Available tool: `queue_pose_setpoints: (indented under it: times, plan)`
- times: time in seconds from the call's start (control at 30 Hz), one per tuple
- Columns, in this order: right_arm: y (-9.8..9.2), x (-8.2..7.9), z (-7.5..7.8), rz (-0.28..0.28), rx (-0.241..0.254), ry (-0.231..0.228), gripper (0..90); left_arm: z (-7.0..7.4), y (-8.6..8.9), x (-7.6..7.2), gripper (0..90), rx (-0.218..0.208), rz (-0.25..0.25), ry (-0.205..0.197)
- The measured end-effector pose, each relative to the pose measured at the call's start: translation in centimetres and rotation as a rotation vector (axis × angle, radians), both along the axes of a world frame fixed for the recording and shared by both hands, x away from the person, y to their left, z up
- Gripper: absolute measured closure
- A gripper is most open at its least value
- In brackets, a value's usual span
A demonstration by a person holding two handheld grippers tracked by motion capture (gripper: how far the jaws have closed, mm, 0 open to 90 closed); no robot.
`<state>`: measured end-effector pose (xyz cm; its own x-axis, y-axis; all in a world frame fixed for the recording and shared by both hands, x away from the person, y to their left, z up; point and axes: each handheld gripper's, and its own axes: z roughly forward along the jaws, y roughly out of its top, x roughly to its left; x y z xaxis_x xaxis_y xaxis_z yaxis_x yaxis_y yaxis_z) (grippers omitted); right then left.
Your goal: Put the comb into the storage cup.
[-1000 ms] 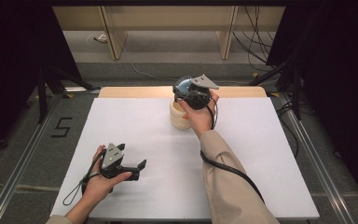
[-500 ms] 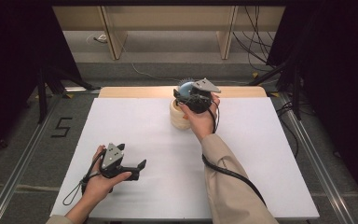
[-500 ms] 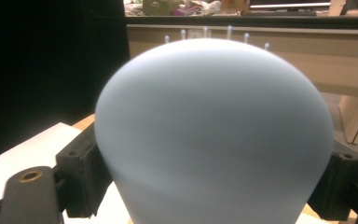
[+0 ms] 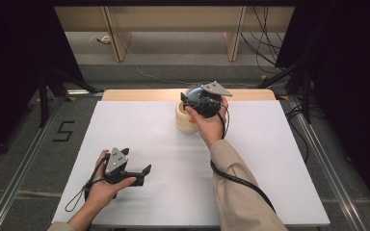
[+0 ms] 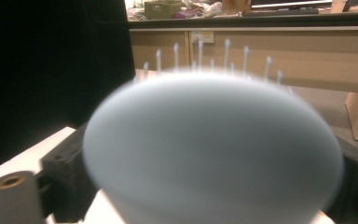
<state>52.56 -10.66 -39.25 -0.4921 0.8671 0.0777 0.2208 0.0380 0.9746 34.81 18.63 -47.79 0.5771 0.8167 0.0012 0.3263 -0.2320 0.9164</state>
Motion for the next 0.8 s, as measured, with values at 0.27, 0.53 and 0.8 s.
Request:
queue_pose_setpoints:
  times: [0.27,0.53,0.8]
  plan:
    - [-0.5,-0.5,0.6,-0.003,-0.02,-0.018,8.2,0.0,0.0,0.0,0.0,0.0,-0.001,-0.001]
    - [-1.1,-1.3,0.8,0.001,-0.004,-0.028,8.1,0.0,0.0,0.0,0.0,0.001,0.0,-0.001]
    - [-1.9,-2.3,1.3,0.04,-0.003,-0.026,7.9,-0.1,0.0,0.1,0.0,-0.001,0.004,0.001]
